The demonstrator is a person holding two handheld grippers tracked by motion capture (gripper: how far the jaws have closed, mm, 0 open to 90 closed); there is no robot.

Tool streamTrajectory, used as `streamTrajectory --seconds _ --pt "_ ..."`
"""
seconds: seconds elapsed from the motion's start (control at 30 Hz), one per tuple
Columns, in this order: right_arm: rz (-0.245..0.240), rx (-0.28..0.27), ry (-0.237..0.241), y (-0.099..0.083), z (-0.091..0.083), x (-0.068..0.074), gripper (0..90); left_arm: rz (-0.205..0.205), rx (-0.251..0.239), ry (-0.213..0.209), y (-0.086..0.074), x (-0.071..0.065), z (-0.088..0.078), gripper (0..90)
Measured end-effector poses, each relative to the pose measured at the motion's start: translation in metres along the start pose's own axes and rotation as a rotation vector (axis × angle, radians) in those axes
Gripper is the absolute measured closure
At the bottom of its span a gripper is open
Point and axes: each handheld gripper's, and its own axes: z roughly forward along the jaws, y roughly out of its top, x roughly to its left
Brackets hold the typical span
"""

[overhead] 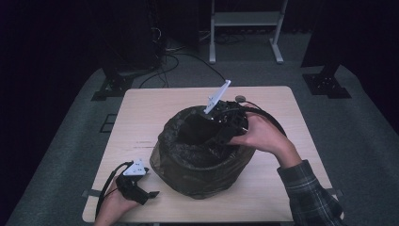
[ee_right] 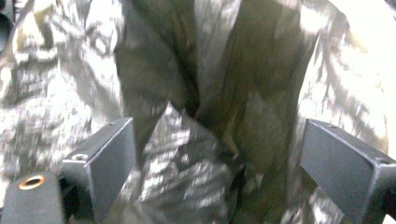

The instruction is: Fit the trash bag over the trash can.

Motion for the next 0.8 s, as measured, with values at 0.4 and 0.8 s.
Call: streamTrajectory --seconds 0.4,0.8 --pt "0.028 0.057 -0.004 0.034 0.04 -0.013 9.6 0.026 -0.054 0.016 -0.006 -0.002 0.002 0.0" --pt "0.057 0.146 -0.028 0.047 0.082 -0.025 9.5 0.028 -0.054 0.015 -0.006 -0.002 0.002 0.0"
